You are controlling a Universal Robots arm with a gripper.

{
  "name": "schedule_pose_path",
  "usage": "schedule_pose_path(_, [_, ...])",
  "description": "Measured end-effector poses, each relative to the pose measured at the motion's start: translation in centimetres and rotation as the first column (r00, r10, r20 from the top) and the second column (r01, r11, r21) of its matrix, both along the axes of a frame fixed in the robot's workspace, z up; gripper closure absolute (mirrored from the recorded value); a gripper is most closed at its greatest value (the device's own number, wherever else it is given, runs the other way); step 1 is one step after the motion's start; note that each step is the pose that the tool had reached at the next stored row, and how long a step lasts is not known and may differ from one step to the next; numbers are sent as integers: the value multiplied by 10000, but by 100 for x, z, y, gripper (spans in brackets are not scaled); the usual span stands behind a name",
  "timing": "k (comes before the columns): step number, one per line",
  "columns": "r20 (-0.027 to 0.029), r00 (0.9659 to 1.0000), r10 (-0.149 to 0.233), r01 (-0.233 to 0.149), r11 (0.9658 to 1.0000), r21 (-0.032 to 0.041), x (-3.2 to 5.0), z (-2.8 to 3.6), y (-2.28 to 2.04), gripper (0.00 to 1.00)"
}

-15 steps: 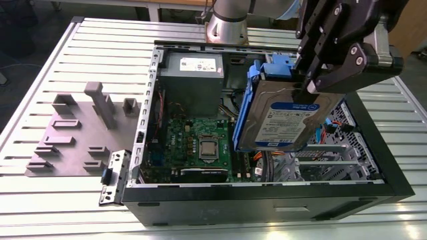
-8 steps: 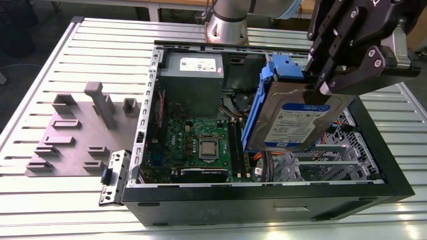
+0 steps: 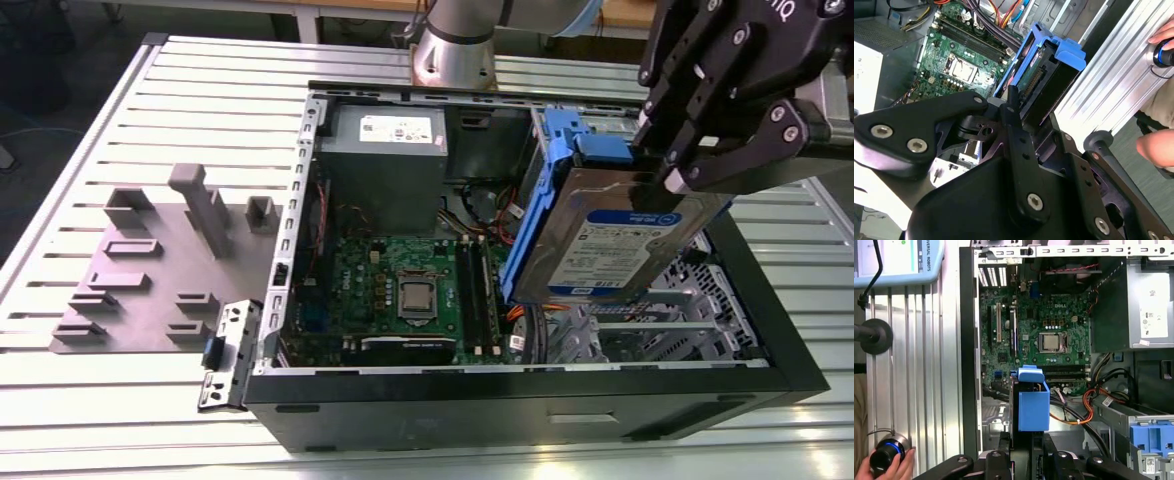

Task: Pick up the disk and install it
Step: 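Insert the disk into the insertion slot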

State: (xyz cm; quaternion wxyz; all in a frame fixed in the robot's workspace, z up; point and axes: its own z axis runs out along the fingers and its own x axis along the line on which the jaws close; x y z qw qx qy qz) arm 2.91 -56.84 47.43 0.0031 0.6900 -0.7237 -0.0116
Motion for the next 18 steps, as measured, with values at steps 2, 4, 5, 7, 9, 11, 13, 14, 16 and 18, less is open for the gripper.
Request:
schedule_pose_path(2, [1,10000,-1,1,10000,2,4,-4,0,65])
schedule_pose_path(4, [1,10000,-1,1,10000,2,8,-6,0,65])
schedule_pose_path(5, [1,10000,0,0,10000,2,8,-6,0,65])
schedule_pose_path(7, [1,10000,0,0,10000,5,8,-6,0,65])
schedule_pose_path(9, [0,10000,-1,1,10000,6,15,-6,0,65])
schedule_pose_path(11, [0,10000,-1,1,10000,6,17,-6,0,65])
schedule_pose_path(13, [0,10000,0,0,10000,6,21,-6,0,65])
schedule_pose_path(14, [0,10000,-1,1,10000,6,22,-6,0,65])
schedule_pose_path(16, [1,10000,0,0,10000,6,33,-6,0,65])
schedule_pose_path(18, [0,10000,0,0,10000,7,43,-7,0,65])
